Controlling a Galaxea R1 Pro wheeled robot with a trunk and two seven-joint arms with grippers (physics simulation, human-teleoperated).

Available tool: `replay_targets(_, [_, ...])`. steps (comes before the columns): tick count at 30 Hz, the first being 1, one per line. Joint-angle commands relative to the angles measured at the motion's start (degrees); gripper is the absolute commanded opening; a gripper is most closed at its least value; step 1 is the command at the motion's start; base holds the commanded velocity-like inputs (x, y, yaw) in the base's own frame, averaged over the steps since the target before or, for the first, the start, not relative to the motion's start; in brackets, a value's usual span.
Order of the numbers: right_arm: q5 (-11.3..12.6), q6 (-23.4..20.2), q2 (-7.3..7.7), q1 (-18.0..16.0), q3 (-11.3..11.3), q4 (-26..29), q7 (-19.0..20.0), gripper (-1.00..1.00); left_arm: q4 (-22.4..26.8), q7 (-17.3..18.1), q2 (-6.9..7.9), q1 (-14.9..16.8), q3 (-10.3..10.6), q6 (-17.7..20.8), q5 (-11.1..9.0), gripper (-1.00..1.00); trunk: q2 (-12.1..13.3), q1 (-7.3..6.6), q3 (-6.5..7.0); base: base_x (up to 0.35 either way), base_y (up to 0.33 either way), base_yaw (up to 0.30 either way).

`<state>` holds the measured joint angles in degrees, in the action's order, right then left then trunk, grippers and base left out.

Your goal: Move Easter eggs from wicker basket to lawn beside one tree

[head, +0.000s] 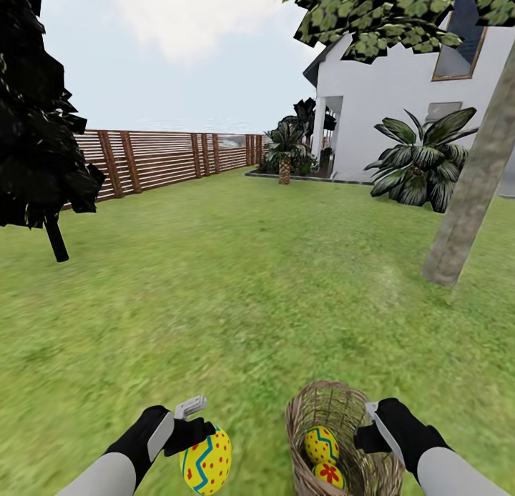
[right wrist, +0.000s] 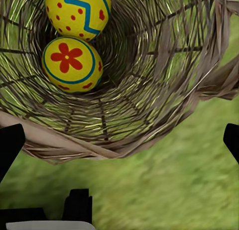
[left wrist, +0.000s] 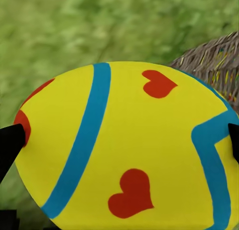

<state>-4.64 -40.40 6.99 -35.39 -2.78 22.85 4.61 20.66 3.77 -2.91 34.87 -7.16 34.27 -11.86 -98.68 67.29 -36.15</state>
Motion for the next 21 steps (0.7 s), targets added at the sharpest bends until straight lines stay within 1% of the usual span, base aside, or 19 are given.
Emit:
replay_targets(1, [-0.5, -0.3, 0.05, 0.0, -0.3, 0.1, 0.5, 1.0, 0.1, 0.2, -0.07, 0.0, -0.5, 0.4, 0.2, -1.0, -0.4, 0.22, -0.24, 0.0, 0.0, 0.0])
replay_targets(21, [-0.5, -0.3, 0.04, 0.0, -0.3, 0.1, 0.5, 1.0, 0.1, 0.2, -0.16, 0.0, -0.4, 0.4, 0.2, -1.0, -8.5, 4.61, -3.83, 0.0, 0.0, 0.0])
